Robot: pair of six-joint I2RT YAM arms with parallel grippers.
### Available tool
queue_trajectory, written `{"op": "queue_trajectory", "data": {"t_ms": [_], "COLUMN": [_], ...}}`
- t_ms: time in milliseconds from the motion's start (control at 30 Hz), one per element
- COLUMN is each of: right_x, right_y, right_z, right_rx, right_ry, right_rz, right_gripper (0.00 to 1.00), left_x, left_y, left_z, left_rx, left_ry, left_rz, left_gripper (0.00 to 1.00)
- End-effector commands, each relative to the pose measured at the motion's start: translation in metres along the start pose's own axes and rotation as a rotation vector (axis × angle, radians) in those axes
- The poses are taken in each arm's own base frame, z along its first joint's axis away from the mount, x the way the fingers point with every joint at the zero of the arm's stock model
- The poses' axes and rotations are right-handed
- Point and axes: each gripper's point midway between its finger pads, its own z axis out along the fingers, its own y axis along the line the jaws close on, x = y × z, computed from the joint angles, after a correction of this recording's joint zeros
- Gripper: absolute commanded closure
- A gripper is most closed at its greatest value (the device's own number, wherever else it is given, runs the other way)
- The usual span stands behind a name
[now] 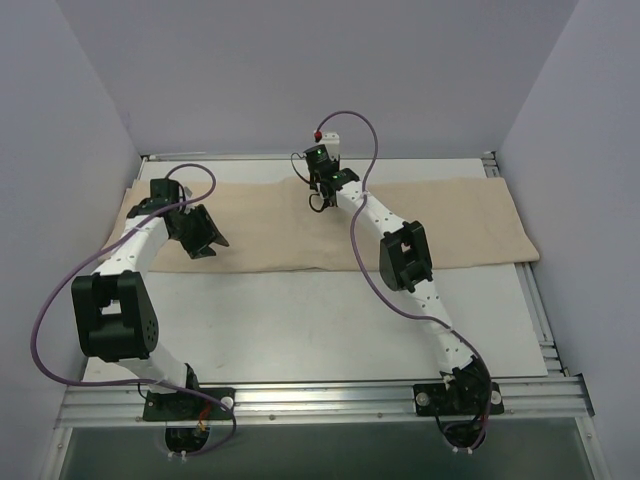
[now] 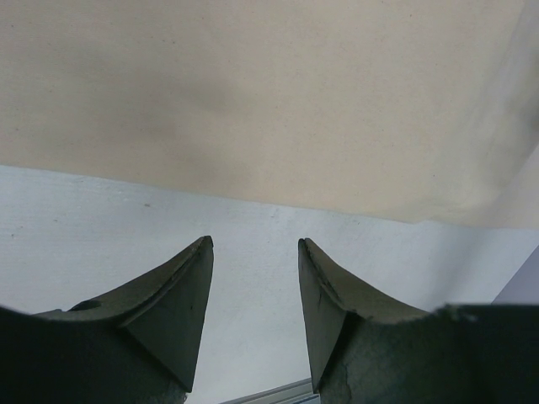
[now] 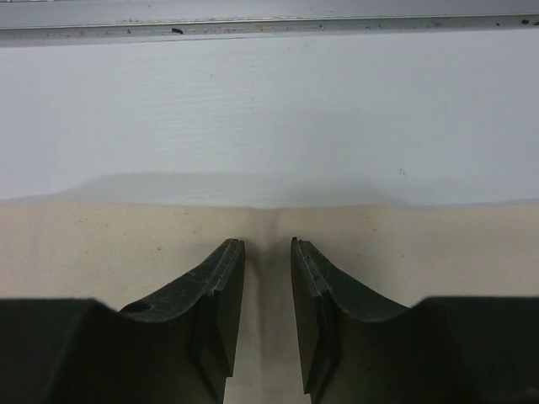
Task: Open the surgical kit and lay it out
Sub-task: Open the surgical kit at the center of the board.
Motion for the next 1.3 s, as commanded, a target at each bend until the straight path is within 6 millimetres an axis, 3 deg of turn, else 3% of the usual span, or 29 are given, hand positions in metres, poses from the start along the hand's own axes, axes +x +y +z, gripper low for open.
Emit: {"op": "queue_trajectory", "data": {"t_ms": [0,700,867,1067,1267], "right_x": [-0.014,0.015,0.007,-0.018,-0.043], "right_y": [0.001,-0.004,0.002,0.008,0.010], "right_z": [-0.002,0.010,0.005,-0.007,-0.025], "right_rx": [0.016,0.036,0.017,-0.008,-0.025], "right_ry": [-0.043,0.013,-0.002,-0.045,-0.073], "right_rz": [0.003,-0.045,-0.037,-0.005,0.024], "right_gripper": [0.71,0.77,0.86,1.00,1.00], "left_x": [-0.007,-0.009,-0.010,-0.014,-0.018], "left_y": [-0.007,-0.006,-0.005,-0.008,-0.011], "left_z": [-0.004,-0.002,-0.004,-0.005,-0.009], "left_rx": [0.043,0.056,0.061,0.071,0.074], "left_ry": [-0.034,-0.032,-0.033,-0.037,-0.046], "left_rz": [0.006,0.003,0.002,-0.001,-0.002], "left_gripper": [0.46,0.46,0.46,0.46,0.46]}}
